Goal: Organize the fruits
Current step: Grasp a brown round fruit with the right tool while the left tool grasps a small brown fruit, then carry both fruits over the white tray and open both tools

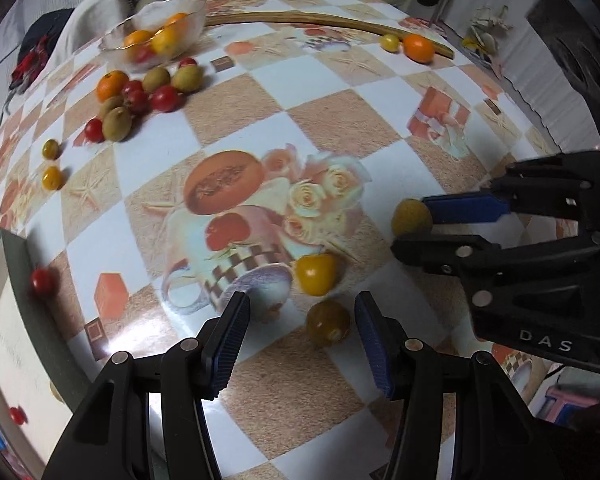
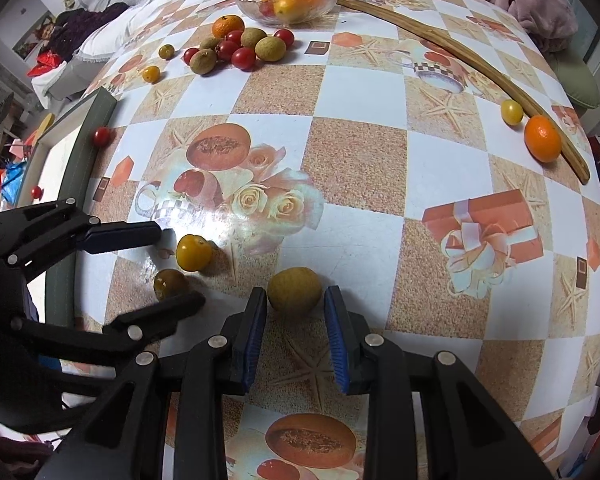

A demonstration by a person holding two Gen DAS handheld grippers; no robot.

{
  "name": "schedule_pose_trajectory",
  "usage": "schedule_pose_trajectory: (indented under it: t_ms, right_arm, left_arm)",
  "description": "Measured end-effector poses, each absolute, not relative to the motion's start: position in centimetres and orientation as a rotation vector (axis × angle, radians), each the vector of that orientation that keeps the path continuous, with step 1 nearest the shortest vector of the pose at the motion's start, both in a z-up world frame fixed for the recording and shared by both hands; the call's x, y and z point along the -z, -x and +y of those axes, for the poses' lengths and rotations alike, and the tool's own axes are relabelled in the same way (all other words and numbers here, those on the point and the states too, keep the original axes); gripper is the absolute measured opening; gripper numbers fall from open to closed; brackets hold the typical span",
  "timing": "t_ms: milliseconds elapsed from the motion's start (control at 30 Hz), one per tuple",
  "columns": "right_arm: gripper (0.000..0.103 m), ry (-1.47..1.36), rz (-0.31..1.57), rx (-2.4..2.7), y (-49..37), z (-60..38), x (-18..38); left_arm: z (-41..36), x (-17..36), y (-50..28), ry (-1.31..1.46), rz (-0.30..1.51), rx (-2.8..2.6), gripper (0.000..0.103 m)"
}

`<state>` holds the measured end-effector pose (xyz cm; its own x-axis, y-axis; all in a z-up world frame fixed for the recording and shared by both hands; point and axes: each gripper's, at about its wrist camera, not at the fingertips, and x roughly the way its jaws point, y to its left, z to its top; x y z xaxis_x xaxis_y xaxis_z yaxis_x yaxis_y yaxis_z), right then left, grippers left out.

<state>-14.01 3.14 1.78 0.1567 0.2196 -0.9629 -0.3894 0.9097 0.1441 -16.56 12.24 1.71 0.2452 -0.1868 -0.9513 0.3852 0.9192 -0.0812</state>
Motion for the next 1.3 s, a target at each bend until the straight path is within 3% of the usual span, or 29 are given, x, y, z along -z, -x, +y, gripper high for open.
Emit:
schedule_pose_trajectory:
  t_ms: [133,200,300,633,1300]
  right_arm:
    - [0.029,0.134,1.350,-0.433,13.9,3.0,-1.7]
    - [0.028,0.077,1.364,-0.426,13.8,2.4,-1.7]
    - [0.028,-0.008,1.387,-0.406,13.5,1.5,-1.6]
    - [0.029,-0.054,1.393,-0.378,13.9,1.0,-1.9]
    - [0.029,0.023,1.333,-0.482,13.5,7.1,-5.2]
  left_arm:
    - [12.0,-1.8,16.8,-0.193,1.266,0.392,0.054]
    - [11.9,-1.8,17.0,-0.199,1.266,0.382,0.034]
    - [12.1,-1.8,17.2,-0.195,1.264,0.365,0.023]
    - [15.5,-1.9,17.3,0.084,1.322,0.297,0.023]
    - [22.4,-6.2,18.3,0.220,1.196,0.184,0.023]
